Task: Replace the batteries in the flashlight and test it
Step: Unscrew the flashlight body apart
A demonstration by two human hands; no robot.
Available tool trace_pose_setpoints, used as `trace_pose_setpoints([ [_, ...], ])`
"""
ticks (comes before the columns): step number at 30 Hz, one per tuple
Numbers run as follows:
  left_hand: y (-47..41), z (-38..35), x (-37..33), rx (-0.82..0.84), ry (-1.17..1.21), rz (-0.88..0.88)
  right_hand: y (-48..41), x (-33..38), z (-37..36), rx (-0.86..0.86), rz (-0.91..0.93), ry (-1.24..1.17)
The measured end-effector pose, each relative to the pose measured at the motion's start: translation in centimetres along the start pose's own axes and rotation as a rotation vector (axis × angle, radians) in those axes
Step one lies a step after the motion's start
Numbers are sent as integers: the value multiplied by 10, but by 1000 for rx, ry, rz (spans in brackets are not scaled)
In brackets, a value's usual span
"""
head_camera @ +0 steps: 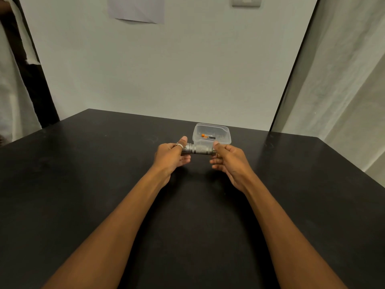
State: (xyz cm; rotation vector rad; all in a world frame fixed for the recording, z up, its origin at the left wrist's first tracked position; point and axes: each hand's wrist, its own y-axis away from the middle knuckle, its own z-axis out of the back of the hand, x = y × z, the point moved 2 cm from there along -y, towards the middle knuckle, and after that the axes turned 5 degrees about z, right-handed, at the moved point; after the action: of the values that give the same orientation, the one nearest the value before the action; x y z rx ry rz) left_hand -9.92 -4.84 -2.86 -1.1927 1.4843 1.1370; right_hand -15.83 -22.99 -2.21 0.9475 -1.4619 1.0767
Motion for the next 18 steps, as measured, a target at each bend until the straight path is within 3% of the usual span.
trace_pose_setpoints([
  [9, 0, 0, -1, -7, -2, 8, 0, 3, 5, 63, 65, -76],
  [15, 0, 0, 0, 1, 2, -6, -1, -1, 0, -17, -3, 52],
  [18, 1, 0, -1, 0, 11, -2, 0, 0, 2, 14, 43, -9],
])
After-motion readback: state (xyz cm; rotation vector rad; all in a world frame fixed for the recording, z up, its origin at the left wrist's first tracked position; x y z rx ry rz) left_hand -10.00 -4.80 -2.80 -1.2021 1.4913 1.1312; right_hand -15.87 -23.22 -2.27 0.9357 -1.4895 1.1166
